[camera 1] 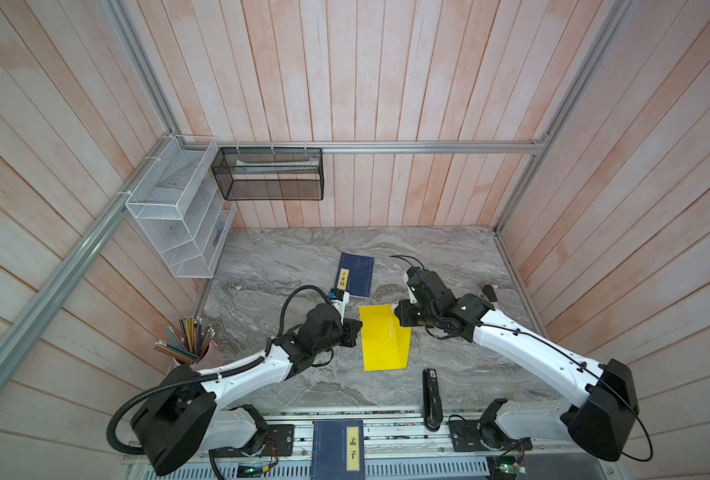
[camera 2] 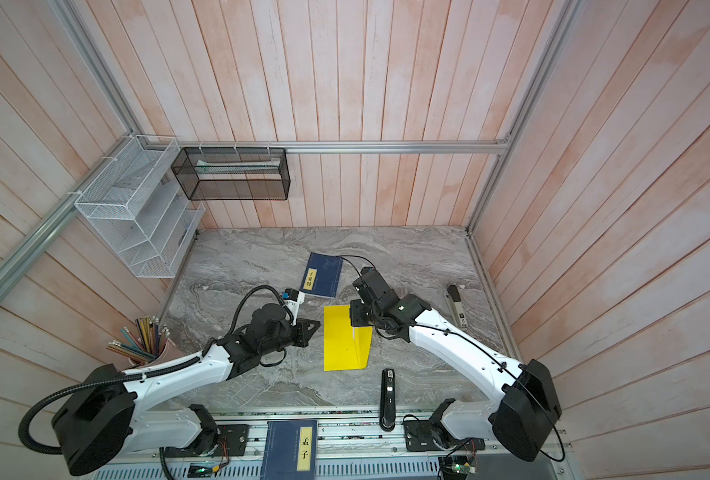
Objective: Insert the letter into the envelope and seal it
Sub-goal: 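Lower the glue stick onto the envelope fold while the left gripper pins it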
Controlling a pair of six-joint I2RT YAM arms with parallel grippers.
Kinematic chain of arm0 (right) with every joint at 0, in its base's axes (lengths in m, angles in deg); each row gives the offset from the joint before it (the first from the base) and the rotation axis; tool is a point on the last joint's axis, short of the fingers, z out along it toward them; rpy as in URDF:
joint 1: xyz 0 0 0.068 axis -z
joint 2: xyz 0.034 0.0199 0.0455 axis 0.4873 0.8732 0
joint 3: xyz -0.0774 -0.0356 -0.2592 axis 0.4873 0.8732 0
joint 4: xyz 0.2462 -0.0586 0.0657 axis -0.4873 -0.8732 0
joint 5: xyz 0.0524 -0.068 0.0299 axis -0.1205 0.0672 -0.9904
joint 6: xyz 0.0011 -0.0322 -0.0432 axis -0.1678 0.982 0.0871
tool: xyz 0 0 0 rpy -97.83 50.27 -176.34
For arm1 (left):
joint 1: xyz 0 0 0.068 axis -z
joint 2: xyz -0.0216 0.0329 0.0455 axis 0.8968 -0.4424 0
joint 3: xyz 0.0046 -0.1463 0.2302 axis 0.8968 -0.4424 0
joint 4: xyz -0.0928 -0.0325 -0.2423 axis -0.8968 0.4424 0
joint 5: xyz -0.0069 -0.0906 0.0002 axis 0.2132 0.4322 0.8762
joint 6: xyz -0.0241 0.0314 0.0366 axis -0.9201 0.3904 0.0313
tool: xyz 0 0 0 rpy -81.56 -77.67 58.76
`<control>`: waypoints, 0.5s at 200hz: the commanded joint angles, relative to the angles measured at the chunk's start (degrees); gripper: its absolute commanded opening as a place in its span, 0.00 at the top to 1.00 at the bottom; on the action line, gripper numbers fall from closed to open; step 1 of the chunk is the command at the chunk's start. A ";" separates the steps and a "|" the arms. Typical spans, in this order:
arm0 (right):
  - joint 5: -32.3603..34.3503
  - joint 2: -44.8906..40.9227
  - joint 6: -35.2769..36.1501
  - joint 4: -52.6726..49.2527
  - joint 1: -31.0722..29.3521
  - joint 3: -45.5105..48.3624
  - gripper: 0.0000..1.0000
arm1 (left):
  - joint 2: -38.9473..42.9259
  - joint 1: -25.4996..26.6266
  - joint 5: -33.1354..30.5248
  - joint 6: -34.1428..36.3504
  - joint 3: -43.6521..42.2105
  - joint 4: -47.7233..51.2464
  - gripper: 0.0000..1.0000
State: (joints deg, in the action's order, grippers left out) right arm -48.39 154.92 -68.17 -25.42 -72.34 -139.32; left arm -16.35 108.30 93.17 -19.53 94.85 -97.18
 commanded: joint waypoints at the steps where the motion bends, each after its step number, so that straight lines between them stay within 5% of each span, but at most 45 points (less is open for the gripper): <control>1: -4.02 1.88 -2.87 -4.80 0.29 -3.06 1.00 | -4.23 1.12 -2.02 0.93 3.03 0.12 1.00; 100: -8.66 11.77 -2.74 -11.90 1.16 -9.73 1.00 | -18.65 1.34 5.00 -2.58 6.23 -4.59 1.00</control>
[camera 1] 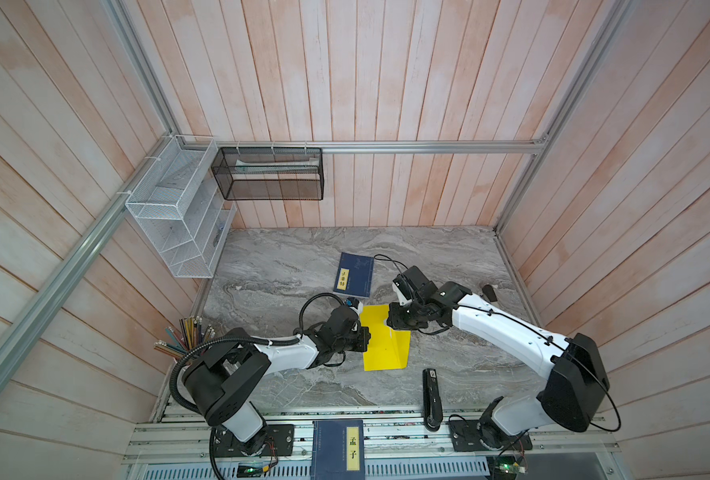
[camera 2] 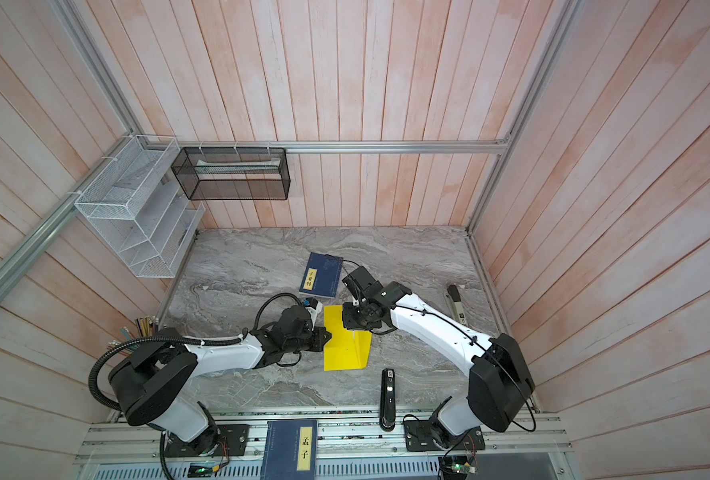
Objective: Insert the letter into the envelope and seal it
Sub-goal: 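Lower the glue stick onto the envelope fold while the left gripper pins it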
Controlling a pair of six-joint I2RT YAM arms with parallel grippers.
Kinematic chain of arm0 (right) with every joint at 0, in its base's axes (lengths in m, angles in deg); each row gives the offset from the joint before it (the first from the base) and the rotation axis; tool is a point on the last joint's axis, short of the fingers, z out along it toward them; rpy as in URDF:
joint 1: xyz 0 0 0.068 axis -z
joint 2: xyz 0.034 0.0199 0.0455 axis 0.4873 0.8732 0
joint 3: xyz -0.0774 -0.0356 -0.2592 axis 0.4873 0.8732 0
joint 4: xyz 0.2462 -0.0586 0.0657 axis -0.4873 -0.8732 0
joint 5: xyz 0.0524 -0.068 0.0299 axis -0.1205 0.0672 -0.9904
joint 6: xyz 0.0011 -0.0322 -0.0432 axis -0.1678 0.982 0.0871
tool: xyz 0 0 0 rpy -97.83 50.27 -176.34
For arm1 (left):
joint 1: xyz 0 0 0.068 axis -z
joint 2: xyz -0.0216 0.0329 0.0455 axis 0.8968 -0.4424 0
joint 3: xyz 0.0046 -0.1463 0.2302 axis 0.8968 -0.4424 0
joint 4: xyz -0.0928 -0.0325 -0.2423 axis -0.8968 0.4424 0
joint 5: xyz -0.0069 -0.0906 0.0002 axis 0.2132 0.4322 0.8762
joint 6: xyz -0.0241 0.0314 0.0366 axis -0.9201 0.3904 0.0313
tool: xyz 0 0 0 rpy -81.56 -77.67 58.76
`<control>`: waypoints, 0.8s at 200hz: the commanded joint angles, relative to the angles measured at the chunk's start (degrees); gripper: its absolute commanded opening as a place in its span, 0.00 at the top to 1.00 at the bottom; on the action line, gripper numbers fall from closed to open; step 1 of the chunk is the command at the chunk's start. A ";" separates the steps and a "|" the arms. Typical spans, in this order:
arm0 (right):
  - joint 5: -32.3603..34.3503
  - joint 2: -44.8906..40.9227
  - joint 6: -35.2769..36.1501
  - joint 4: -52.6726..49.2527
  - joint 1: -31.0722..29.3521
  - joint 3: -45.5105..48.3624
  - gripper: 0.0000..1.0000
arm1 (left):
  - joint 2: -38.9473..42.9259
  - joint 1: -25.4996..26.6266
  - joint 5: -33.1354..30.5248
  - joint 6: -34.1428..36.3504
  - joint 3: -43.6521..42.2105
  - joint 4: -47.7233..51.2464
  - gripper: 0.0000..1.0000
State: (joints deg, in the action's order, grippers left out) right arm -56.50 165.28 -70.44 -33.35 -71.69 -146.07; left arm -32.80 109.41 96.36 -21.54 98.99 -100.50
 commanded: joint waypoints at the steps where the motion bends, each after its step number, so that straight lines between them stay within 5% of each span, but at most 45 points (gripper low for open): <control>1: -0.54 1.56 -0.52 -4.06 0.51 -3.07 1.00 | -2.28 0.22 1.84 -0.56 2.13 -1.20 1.00; 160: -3.30 14.06 -0.12 -8.92 1.12 -8.74 1.00 | -8.09 0.30 3.45 -1.38 1.98 0.41 1.00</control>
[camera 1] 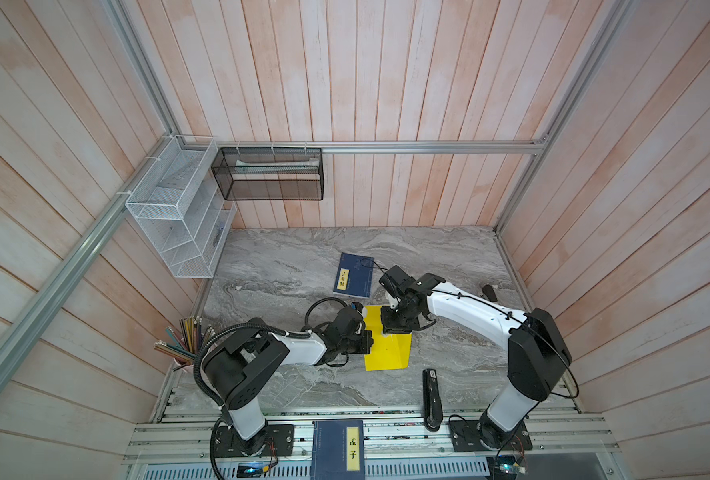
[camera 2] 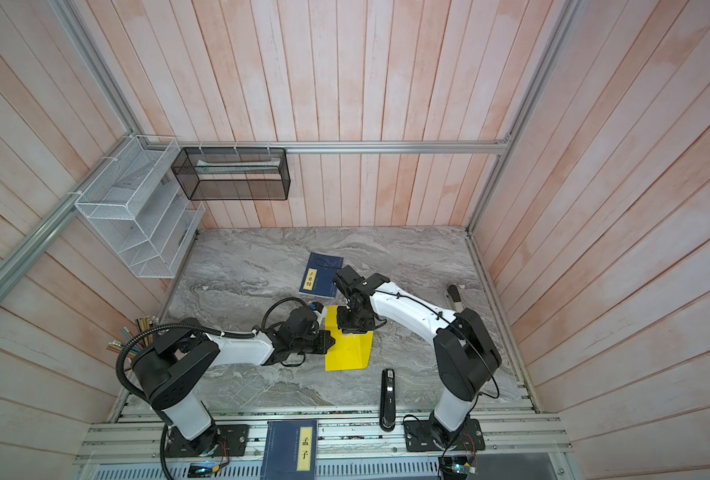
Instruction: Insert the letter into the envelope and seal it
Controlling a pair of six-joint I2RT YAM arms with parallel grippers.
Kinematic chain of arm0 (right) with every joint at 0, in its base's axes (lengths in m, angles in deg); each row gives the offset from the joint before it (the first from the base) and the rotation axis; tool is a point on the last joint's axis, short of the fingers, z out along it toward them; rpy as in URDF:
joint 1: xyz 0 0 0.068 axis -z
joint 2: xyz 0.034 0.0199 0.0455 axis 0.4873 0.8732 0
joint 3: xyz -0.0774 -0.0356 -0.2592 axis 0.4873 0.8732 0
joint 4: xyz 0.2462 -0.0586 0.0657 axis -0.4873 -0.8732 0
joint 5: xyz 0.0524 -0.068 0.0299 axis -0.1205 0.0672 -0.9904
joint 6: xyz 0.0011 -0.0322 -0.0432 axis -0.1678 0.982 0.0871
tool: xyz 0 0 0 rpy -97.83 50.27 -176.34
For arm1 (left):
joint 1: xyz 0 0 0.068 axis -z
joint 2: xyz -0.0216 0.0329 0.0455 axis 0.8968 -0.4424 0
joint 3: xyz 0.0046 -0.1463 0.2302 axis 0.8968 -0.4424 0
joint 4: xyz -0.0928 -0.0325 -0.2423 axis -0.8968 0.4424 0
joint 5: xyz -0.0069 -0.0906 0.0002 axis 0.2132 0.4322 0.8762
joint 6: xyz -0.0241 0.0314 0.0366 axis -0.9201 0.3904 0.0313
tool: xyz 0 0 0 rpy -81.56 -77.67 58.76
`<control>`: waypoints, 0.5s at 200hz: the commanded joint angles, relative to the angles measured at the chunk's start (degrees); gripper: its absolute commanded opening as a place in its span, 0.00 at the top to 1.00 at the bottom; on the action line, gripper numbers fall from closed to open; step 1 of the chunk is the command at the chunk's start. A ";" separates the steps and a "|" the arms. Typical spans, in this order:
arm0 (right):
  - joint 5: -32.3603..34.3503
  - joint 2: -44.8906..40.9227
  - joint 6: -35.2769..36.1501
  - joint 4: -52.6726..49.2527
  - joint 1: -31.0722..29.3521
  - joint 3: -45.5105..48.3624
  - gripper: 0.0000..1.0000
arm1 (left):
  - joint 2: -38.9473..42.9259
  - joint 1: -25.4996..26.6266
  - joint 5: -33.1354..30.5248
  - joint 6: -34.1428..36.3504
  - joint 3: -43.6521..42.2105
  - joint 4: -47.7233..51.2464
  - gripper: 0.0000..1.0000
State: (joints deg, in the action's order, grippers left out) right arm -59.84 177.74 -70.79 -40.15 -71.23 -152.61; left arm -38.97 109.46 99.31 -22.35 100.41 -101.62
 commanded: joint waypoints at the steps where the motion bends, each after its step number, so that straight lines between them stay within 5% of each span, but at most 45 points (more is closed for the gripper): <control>1: 0.07 1.67 0.23 -2.20 0.66 -2.27 1.00 | -1.97 0.25 0.54 -0.60 0.56 1.55 1.00; 100: 4.05 9.07 1.20 -5.21 1.06 -7.16 1.00 | -2.19 0.26 0.84 0.16 1.39 4.03 1.00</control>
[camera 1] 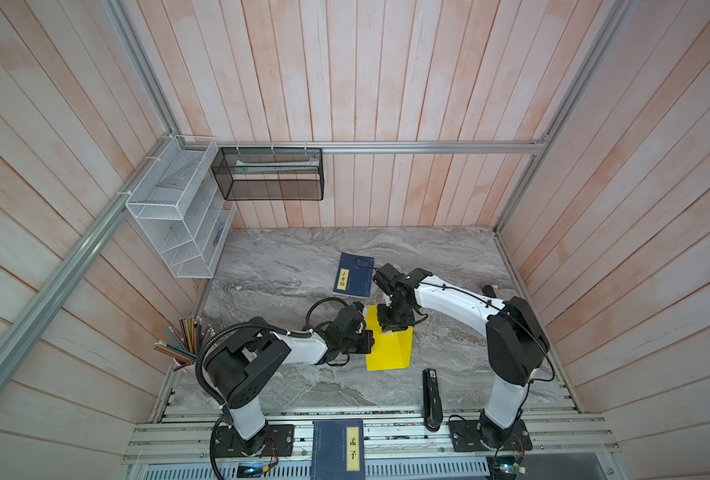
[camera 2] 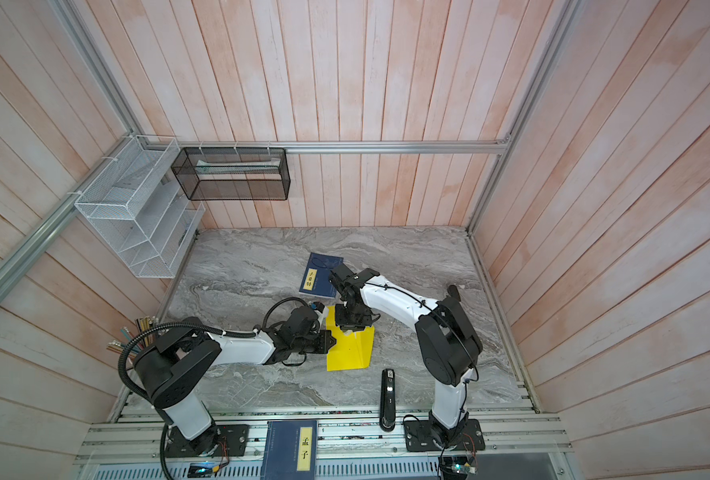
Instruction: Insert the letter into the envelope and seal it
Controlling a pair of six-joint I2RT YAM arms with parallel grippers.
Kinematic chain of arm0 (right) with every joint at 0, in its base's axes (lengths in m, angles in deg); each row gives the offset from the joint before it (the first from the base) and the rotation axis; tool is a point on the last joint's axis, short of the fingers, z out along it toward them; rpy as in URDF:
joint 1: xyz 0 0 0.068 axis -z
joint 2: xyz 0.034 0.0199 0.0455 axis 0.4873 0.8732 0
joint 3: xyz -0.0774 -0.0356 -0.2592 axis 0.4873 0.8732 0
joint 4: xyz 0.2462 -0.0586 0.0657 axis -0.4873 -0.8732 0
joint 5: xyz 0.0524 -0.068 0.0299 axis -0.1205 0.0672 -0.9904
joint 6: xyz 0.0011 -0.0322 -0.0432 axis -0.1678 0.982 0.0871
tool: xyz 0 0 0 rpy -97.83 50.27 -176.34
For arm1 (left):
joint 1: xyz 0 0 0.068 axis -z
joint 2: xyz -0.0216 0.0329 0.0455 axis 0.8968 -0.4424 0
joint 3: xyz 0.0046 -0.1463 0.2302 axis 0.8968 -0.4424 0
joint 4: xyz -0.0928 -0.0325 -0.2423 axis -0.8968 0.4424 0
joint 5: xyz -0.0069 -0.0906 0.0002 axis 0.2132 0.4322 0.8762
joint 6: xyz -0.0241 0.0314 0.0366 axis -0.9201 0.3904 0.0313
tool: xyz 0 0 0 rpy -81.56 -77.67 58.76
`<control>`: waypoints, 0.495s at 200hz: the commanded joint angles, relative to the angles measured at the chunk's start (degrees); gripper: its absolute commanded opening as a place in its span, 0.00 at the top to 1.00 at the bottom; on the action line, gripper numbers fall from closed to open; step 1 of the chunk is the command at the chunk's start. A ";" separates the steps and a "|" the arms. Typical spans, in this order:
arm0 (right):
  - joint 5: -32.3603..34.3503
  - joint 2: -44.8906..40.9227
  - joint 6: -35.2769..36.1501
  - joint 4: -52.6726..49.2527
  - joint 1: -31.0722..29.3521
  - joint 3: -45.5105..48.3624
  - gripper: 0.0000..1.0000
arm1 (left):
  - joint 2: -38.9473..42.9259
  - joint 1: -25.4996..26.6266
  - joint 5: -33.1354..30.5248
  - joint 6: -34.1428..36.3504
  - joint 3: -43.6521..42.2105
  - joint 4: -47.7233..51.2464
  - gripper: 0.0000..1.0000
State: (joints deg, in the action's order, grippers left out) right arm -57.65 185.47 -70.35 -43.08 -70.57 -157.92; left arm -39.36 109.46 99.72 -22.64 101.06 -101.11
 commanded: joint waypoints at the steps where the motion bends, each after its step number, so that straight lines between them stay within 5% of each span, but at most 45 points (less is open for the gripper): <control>1: 1.86 1.36 0.80 -2.26 0.43 -1.90 1.00 | -1.79 0.26 0.43 0.44 0.76 3.57 1.00; 99: 1.69 5.04 2.40 -4.38 0.45 -2.39 1.00 | -1.99 0.25 0.41 0.97 1.52 4.23 1.00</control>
State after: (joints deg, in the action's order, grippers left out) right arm -56.30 188.47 -69.13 -45.42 -70.57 -159.08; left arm -39.38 109.46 99.75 -22.48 101.56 -100.15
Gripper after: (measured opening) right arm 0.269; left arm 0.053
